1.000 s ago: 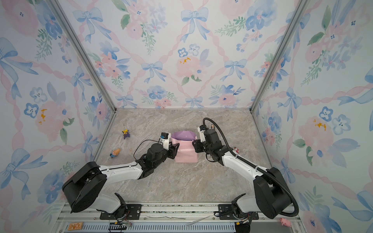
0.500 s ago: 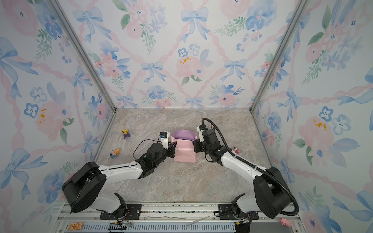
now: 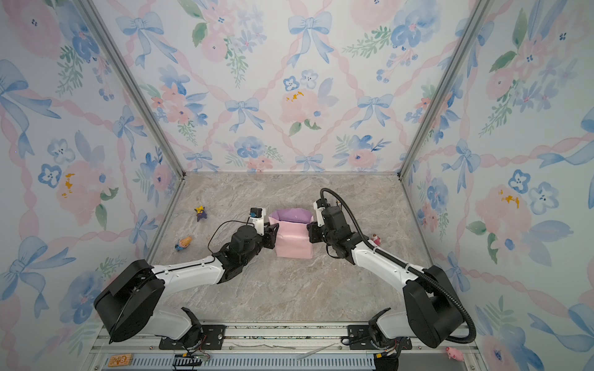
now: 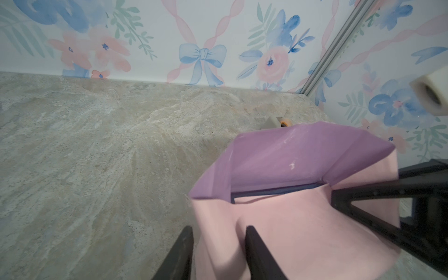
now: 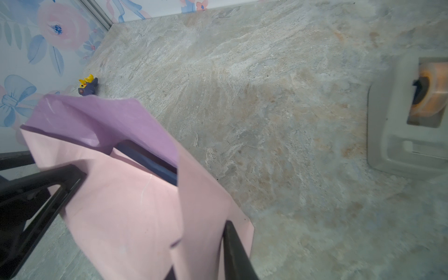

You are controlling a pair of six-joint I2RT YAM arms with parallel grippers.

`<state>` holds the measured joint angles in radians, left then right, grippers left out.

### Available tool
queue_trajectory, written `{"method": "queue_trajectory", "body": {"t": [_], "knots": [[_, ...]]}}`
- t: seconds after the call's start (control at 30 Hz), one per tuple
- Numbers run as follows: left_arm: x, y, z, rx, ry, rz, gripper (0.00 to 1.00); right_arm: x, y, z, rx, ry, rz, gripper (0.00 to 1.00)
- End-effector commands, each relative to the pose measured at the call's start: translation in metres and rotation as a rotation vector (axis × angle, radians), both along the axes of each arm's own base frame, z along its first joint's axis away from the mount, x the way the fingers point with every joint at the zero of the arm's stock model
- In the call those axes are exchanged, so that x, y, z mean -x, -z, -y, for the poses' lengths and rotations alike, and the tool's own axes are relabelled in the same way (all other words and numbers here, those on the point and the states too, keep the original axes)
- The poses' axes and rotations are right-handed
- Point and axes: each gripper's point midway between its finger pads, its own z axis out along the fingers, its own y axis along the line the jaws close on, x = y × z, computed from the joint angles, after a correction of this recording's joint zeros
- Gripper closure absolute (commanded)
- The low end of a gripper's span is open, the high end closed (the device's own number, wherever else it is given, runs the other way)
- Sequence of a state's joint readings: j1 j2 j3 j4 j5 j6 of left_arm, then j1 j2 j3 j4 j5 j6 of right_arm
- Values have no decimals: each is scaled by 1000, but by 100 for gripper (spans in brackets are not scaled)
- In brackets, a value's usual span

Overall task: Wrap a gift box in wrapping paper
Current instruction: Fold the wrapping paper for the gift box.

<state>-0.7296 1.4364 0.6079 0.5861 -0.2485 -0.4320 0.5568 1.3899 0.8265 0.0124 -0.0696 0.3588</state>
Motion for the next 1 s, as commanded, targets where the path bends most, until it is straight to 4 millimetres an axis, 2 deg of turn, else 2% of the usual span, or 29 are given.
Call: {"method": "queue_trajectory", "body": {"t": [0.0,0.27,0.37,0.5,0.57,0.8,0.97], "knots": [[-2,0,-1,10,0,-14,65,10,23,6,66,-1,-60,80],[-1,3,10,8,34,-24,81,11,17,-1,41,-16,-49,81],[1,-1,13,-19,34,1,84,12,15,-4,35,-21,-42,79],[3,-2,12,-43,22,14,81,15,3,-4,20,-25,-24,60],[3,0,10,-58,10,9,75,17,-2,-4,12,-27,-20,57],[5,15,9,-88,2,-19,71,21,16,-5,18,-32,-63,66],[6,20,6,-110,-14,-21,82,19,20,-3,39,-16,-68,70]]}}
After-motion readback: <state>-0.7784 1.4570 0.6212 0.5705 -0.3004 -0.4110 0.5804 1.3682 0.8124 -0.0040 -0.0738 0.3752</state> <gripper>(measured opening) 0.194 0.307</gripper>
